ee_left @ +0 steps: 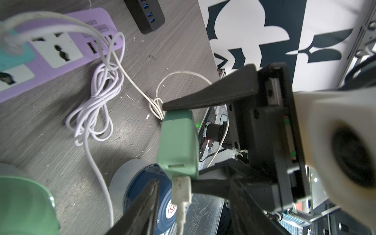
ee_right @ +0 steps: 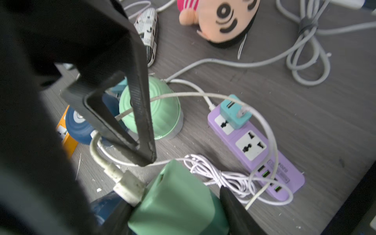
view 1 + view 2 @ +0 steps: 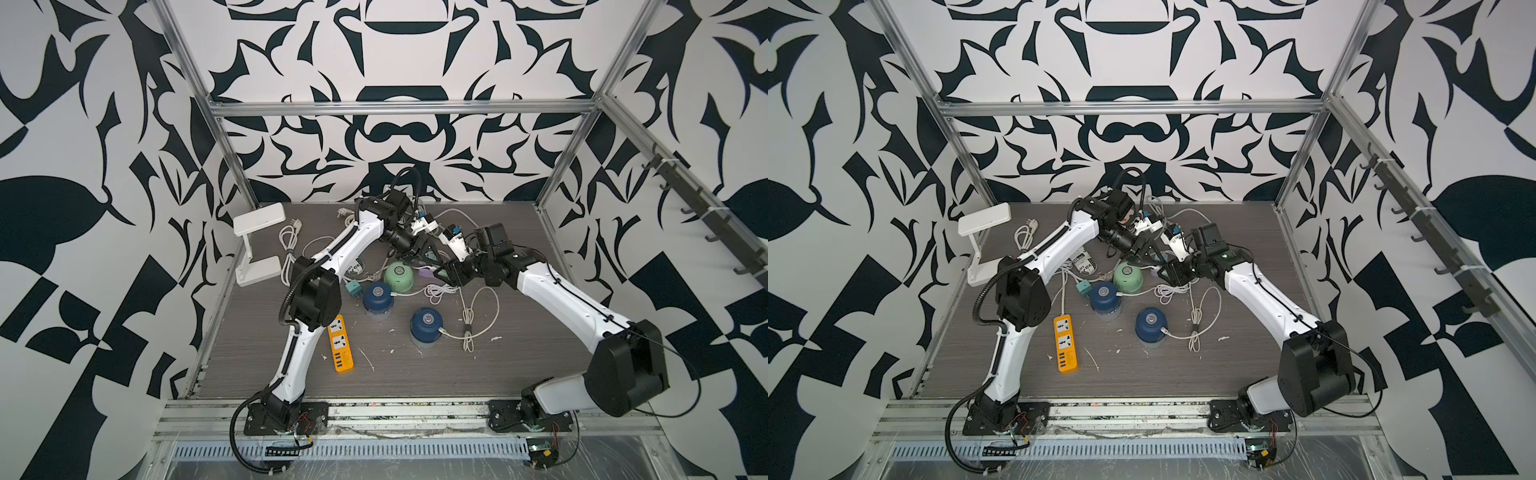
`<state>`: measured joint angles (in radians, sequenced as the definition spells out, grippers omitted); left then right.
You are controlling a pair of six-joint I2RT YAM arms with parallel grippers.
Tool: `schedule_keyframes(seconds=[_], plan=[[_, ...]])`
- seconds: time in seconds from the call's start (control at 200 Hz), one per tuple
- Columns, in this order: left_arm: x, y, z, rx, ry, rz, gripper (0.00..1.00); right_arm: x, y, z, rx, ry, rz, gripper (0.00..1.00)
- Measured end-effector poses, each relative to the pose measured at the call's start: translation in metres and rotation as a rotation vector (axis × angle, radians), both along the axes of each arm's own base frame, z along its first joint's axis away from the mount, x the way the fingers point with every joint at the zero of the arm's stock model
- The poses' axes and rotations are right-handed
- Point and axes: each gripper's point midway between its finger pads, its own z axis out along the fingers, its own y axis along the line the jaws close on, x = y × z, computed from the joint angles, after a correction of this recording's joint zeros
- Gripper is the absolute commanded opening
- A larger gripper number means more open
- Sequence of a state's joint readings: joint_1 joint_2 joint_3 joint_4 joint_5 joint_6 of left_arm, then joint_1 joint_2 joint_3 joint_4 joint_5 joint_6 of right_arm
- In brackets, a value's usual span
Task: Charge the cordless meat grinders
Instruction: Pick up the plug from the center of the board.
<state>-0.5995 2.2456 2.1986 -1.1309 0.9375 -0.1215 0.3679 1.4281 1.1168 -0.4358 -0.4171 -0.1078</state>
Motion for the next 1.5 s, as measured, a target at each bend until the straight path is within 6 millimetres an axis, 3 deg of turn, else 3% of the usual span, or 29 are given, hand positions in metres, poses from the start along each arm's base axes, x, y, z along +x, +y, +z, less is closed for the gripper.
schedule_keyframes(seconds=[0.54, 0.935, 1.21, 1.345, 1.5], plan=[[0.004, -0.003, -0.007, -0.015, 0.053, 0.028, 0.48, 0.005, 0.007, 0.012, 0.037, -0.032, 0.012, 0.53], [-0.006, -0.005, -0.01, -0.005, 0.066, 0.003, 0.22, -0.002, 0.013, 0.011, 0.028, -0.014, 0.036, 0.53], [-0.007, -0.005, -0.009, -0.014, 0.061, -0.009, 0.05, 0.0, 0.013, 0.011, 0.03, -0.012, 0.011, 0.77], [-0.007, -0.006, -0.01, -0.025, 0.065, -0.011, 0.0, 0.0, 0.008, 0.023, 0.041, -0.04, -0.029, 0.8], [-0.007, -0.008, -0.016, -0.022, 0.109, 0.007, 0.0, -0.001, -0.003, 0.059, 0.09, -0.136, -0.103, 0.8]])
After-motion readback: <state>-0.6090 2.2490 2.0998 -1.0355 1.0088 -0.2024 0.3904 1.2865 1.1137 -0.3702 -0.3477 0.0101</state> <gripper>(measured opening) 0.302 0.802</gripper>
